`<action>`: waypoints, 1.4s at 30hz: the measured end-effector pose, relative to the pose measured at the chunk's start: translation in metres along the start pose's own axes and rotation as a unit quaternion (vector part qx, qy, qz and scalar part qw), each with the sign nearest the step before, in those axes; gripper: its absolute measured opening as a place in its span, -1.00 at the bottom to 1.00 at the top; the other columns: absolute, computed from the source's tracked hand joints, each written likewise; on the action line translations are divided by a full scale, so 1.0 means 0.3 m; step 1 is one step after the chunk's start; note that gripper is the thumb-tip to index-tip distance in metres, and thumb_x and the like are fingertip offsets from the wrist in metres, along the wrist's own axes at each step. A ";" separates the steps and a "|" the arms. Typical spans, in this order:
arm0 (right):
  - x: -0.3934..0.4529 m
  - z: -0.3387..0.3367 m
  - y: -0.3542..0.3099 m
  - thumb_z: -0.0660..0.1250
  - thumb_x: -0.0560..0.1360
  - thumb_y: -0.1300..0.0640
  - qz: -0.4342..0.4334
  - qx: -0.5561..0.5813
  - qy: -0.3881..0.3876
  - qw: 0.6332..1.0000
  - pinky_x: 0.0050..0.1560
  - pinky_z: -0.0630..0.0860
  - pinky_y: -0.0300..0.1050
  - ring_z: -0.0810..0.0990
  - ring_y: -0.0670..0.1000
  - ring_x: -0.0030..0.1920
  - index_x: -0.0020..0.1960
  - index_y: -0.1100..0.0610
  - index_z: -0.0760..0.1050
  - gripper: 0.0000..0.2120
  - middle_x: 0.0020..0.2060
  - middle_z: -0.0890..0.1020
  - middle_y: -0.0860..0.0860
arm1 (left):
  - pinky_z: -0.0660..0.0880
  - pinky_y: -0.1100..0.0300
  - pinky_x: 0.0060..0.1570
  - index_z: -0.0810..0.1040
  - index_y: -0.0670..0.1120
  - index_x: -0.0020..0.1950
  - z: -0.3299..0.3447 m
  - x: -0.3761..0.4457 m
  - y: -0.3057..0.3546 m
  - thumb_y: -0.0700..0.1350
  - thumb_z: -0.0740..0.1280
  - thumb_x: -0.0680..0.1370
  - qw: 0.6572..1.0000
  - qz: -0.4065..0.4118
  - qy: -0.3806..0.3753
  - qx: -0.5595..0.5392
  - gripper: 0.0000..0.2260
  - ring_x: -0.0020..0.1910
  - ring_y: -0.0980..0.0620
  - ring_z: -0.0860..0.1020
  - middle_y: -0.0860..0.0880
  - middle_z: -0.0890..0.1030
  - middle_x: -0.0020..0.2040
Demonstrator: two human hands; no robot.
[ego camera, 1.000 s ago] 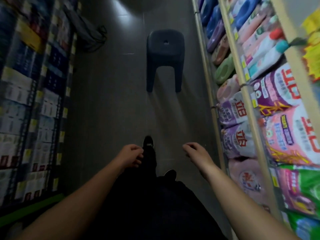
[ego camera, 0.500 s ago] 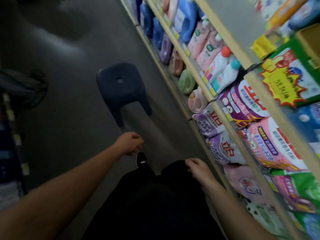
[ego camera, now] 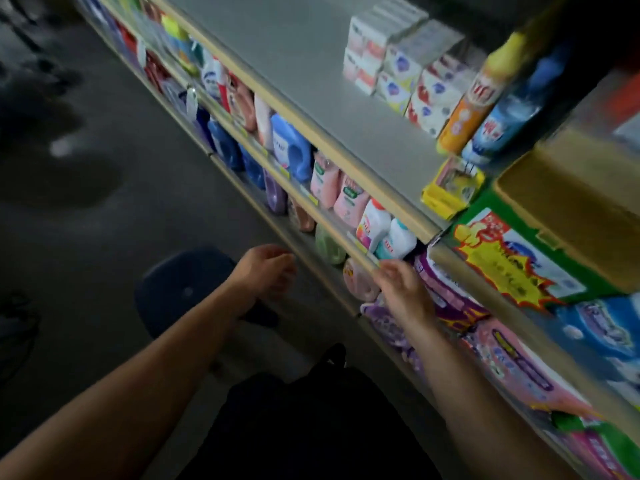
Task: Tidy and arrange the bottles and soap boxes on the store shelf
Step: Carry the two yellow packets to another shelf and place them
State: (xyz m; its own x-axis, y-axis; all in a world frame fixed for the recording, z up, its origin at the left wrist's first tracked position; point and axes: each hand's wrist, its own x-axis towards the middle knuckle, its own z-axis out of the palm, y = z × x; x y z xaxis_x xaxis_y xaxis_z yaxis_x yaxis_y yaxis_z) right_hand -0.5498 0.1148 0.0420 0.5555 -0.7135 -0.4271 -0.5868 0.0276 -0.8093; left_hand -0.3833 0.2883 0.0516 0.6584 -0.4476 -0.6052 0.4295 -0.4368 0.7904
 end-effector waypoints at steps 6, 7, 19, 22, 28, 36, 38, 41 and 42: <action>0.206 -0.154 -0.304 0.40 0.46 0.03 -0.189 -0.151 0.197 0.950 0.21 0.39 -0.04 0.46 0.09 0.25 0.30 0.09 0.45 -0.56 0.25 0.54 0.06 | 0.56 0.21 -0.37 0.59 -0.06 -0.01 0.105 0.192 0.315 -0.11 0.31 0.58 0.997 0.050 -0.050 -0.013 -0.92 -0.37 0.05 0.60 -0.02 0.67 -0.24; 0.237 -0.164 -0.325 0.39 0.46 0.01 -0.192 -0.183 0.210 0.941 0.22 0.36 -0.04 0.42 0.11 0.28 0.34 0.10 0.42 -0.52 0.29 0.51 0.08 | 0.57 0.21 -0.36 0.59 -0.07 0.01 0.126 0.221 0.352 -0.11 0.31 0.59 0.996 0.053 -0.068 -0.012 -0.91 -0.36 0.04 0.61 -0.01 0.68 -0.24; 0.397 -0.101 -0.292 0.43 0.43 -0.01 -0.049 -0.336 0.224 0.913 0.47 0.17 0.03 0.13 0.14 0.52 0.61 0.01 -0.17 -0.01 0.57 0.10 -0.01 | 0.61 0.05 -0.19 0.57 -0.12 0.04 0.415 0.569 0.590 0.03 0.33 0.56 0.961 -0.012 -0.270 0.053 -0.78 -0.16 -0.13 0.67 -0.17 0.66 -0.05; 0.408 -0.112 -0.287 0.42 0.44 0.04 -0.085 -0.290 0.242 0.922 0.44 0.26 0.05 0.22 0.10 0.48 0.60 0.05 0.04 -0.14 0.51 0.28 0.04 | 0.57 -0.01 -0.03 0.53 -0.14 -0.01 0.534 0.602 0.598 0.01 0.31 0.58 0.948 -0.080 -0.305 0.048 -0.79 -0.07 -0.17 0.62 -0.21 0.61 -0.02; 0.385 -0.107 -0.274 0.28 0.47 0.14 -0.121 -0.135 0.266 0.947 0.30 0.29 -0.40 0.42 -0.02 0.33 0.48 0.16 0.34 -0.43 0.34 0.48 0.11 | 0.54 -0.09 0.19 0.58 -0.23 0.13 0.644 0.616 0.604 -0.03 0.34 0.56 0.922 -0.063 -0.359 0.130 -0.71 0.07 -0.20 0.62 -0.25 0.64 0.06; 0.367 -0.085 -0.253 0.30 0.56 0.17 -0.070 -0.023 0.397 0.915 0.08 0.45 -0.33 0.57 -0.04 0.12 0.27 0.13 0.53 -0.71 0.16 0.61 0.08 | 0.63 0.07 -0.14 0.51 -0.22 0.13 0.648 0.671 0.628 -0.08 0.38 0.55 0.907 -0.001 -0.386 0.166 -0.74 -0.03 -0.11 0.64 -0.22 0.62 0.02; 0.380 -0.074 -0.244 0.32 0.56 0.11 -0.031 -0.097 0.420 0.902 0.10 0.45 -0.20 0.57 0.05 0.16 0.31 0.15 0.50 -0.67 0.19 0.60 0.11 | 0.60 0.11 -0.25 0.50 -0.19 0.13 0.605 0.699 0.646 -0.11 0.39 0.54 0.916 0.010 -0.376 0.142 -0.76 -0.11 -0.09 0.64 -0.19 0.62 -0.04; 0.443 -0.047 -0.246 0.27 0.55 -0.12 0.049 -0.176 0.350 0.919 0.22 0.45 -0.01 0.43 0.15 0.31 0.49 0.12 0.27 -0.40 0.38 0.43 0.13 | 0.60 0.09 -0.26 0.50 -0.14 0.05 0.506 0.767 0.666 -0.13 0.38 0.54 0.934 0.009 -0.342 0.105 -0.86 -0.15 -0.08 0.64 -0.14 0.62 -0.09; 0.473 -0.036 -0.252 0.26 0.55 -0.17 0.082 -0.187 0.335 0.920 0.25 0.43 0.05 0.38 0.18 0.35 0.53 0.11 0.17 -0.33 0.44 0.34 0.13 | 0.61 0.08 -0.25 0.50 -0.14 0.06 0.472 0.788 0.670 -0.13 0.37 0.55 0.939 0.004 -0.332 0.094 -0.86 -0.13 -0.08 0.64 -0.14 0.61 -0.07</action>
State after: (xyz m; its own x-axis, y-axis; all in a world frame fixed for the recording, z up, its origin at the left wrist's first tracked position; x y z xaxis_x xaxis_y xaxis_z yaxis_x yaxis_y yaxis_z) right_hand -0.4328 0.0039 0.0469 0.0272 -0.9960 -0.0851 -0.8615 0.0199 -0.5074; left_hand -0.2289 -0.0157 0.0539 0.1045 -0.8116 -0.5747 0.2675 -0.5336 0.8023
